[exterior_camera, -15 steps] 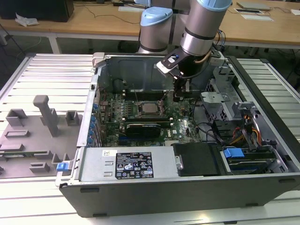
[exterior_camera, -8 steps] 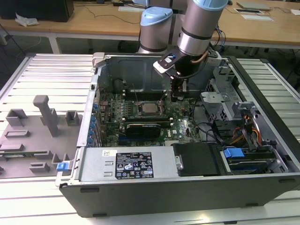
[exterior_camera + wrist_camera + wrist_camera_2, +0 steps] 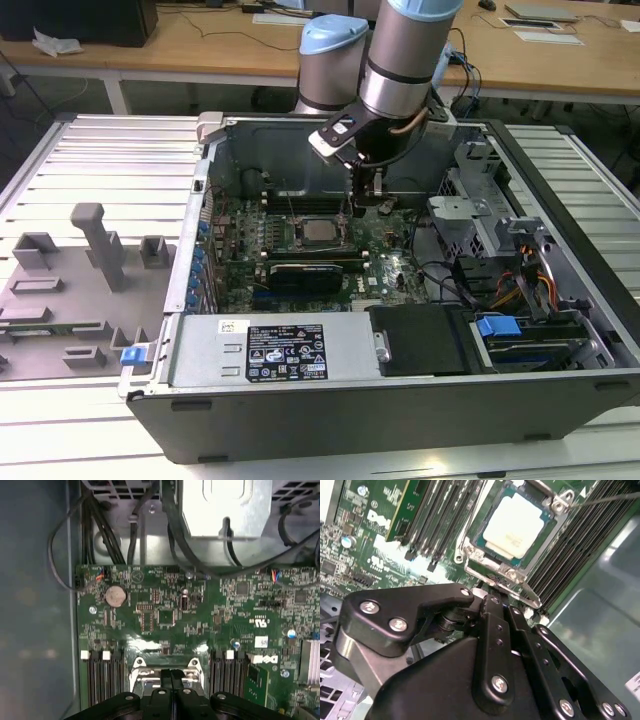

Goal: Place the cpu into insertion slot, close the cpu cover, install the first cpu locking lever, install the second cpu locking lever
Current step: 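Close the cpu cover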

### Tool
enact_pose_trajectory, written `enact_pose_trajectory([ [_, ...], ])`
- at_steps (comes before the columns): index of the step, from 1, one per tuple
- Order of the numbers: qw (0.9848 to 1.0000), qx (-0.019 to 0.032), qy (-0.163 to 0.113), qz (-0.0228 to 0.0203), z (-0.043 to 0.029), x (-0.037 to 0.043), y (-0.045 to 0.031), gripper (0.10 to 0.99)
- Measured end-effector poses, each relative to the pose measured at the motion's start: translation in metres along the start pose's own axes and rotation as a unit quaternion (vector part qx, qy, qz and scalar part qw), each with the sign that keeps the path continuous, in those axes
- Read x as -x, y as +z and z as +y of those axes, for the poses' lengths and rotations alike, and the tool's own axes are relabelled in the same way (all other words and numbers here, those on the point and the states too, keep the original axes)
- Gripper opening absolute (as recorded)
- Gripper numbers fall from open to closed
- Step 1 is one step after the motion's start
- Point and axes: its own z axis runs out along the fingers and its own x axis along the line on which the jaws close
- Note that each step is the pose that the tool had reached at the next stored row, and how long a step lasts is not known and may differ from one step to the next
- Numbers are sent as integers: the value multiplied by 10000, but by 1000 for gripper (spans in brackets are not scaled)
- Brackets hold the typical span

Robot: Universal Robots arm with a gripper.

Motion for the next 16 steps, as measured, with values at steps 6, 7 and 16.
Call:
enact_pose_trajectory([
  [6, 10000, 58, -1, 0, -159, 0, 13, 106],
  [7, 10000, 73, -1, 0, -191, -1, 16, 106],
  [16, 9987, 511, -6, 2, -542, -1, 85, 106],
])
